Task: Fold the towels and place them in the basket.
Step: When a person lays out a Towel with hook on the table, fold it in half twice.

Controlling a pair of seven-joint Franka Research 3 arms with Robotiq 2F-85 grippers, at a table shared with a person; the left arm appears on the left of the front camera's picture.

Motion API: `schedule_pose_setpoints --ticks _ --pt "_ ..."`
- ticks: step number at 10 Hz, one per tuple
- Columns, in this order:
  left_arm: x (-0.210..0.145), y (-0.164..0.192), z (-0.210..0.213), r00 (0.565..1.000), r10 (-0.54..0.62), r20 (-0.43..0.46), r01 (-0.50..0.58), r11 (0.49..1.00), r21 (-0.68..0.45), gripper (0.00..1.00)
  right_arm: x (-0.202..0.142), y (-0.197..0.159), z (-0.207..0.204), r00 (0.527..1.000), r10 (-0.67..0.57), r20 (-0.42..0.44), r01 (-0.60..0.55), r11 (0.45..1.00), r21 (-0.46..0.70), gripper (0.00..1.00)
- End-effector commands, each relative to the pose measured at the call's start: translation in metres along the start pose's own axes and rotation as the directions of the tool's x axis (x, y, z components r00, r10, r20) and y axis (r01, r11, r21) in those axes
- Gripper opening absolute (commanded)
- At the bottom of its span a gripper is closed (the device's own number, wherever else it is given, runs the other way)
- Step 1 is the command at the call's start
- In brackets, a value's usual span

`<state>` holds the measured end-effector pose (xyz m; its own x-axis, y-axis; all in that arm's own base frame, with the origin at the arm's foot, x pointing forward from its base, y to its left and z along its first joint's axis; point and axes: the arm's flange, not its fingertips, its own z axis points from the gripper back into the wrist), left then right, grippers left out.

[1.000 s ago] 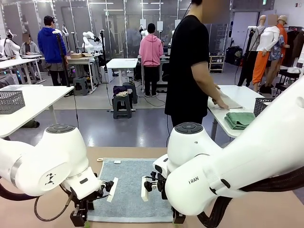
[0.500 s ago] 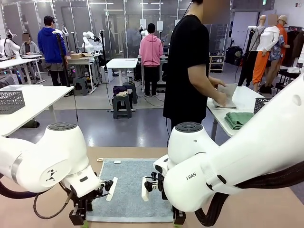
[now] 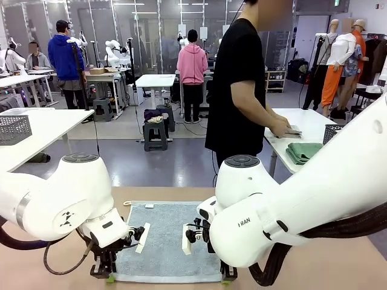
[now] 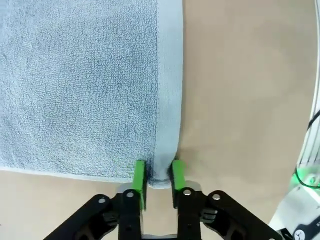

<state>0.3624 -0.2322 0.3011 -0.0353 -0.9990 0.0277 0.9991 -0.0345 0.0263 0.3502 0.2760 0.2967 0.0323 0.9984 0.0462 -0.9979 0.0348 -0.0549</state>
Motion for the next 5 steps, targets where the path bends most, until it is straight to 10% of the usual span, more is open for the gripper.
schedule_pose_setpoints --ticks 1,5 --pt "-0.0021 0.0041 -0.0034 1.0 -0.028 -0.011 0.028 1.0 -0.01 0.01 -0.0018 -0.0042 0.0009 1.0 0.018 0.023 -0.018 1.0 0.015 0.03" --pt "0.0008 0.0032 -0.0015 0.999 -0.05 -0.01 0.05 0.999 -0.019 0.0 -0.0023 -0.0022 0.0016 1.0 0.018 0.01 -0.018 1.0 0.023 0.0"
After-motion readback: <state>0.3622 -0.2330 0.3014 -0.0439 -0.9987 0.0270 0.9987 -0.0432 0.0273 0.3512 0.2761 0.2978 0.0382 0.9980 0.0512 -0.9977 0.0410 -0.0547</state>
